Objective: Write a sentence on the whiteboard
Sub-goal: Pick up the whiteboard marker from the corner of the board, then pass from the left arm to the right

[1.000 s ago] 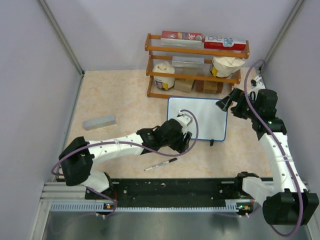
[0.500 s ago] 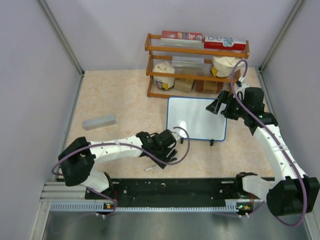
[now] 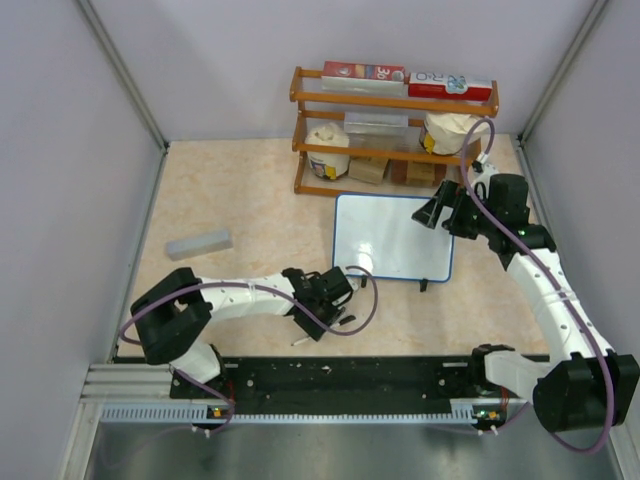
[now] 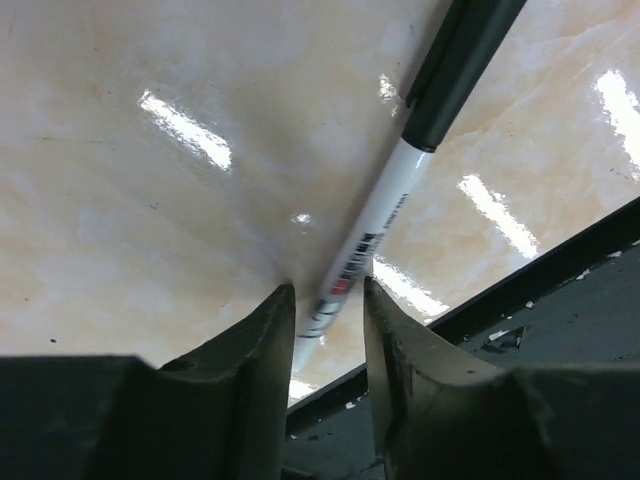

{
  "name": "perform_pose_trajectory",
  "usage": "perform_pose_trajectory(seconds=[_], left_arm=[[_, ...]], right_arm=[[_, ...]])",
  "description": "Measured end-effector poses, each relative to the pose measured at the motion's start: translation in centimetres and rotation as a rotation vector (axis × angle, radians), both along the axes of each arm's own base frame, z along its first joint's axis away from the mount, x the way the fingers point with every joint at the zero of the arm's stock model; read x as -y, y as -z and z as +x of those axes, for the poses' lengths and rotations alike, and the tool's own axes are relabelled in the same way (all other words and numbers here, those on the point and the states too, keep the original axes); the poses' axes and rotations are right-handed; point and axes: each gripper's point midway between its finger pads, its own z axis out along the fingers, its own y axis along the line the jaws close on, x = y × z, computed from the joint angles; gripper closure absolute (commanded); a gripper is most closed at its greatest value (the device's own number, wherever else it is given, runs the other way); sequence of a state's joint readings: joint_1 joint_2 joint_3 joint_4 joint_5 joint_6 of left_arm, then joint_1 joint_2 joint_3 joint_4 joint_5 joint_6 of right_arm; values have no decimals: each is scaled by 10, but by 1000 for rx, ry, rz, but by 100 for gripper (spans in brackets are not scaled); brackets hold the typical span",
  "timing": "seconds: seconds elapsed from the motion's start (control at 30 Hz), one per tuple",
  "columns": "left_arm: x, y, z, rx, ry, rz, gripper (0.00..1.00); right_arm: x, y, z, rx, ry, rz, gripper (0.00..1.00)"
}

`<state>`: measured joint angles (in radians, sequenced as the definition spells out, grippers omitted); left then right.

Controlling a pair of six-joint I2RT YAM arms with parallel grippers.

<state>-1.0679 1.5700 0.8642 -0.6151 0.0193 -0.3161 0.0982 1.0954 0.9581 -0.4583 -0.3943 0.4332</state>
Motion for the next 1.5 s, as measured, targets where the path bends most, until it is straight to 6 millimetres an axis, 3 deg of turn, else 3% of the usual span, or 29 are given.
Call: perform_pose_trajectory(seconds=[0.1, 0.13, 0.37, 0.47, 0.6, 0.73, 0.93, 1.17, 1.27, 1.3, 1.5], left_arm=[[0, 1, 3, 7, -5, 15, 88], [0, 1, 3, 6, -7, 16, 100], [3, -2, 4, 11, -7, -3, 100], [8, -13, 7, 38, -4, -46, 100], [20, -55, 19, 122, -10, -173, 100], [36, -119, 42, 221, -33, -352, 100], [37, -191, 72, 266, -88, -572, 100], [41, -236, 73, 249, -55, -767, 100], [48, -251, 68, 234, -16, -824, 100], [51, -255, 66, 230, -4, -844, 100], [57, -265, 60, 207, 30, -896, 100]], right_arm=[[0, -2, 0, 7, -7, -10, 1], [0, -3, 0, 13, -12, -13, 1], [-2, -21, 1, 62, -57, -28, 1], [-5, -24, -1, 69, -78, -21, 1], [-12, -28, -6, 74, -121, 6, 1], [-24, -40, -14, 108, -185, 49, 1], [-68, -76, -36, 227, -383, 156, 2], [-124, -90, -79, 280, -656, 275, 9], [-143, -93, -91, 282, -740, 311, 19], [-151, -94, -94, 278, -766, 330, 27], [-174, -89, -99, 250, -834, 397, 45]])
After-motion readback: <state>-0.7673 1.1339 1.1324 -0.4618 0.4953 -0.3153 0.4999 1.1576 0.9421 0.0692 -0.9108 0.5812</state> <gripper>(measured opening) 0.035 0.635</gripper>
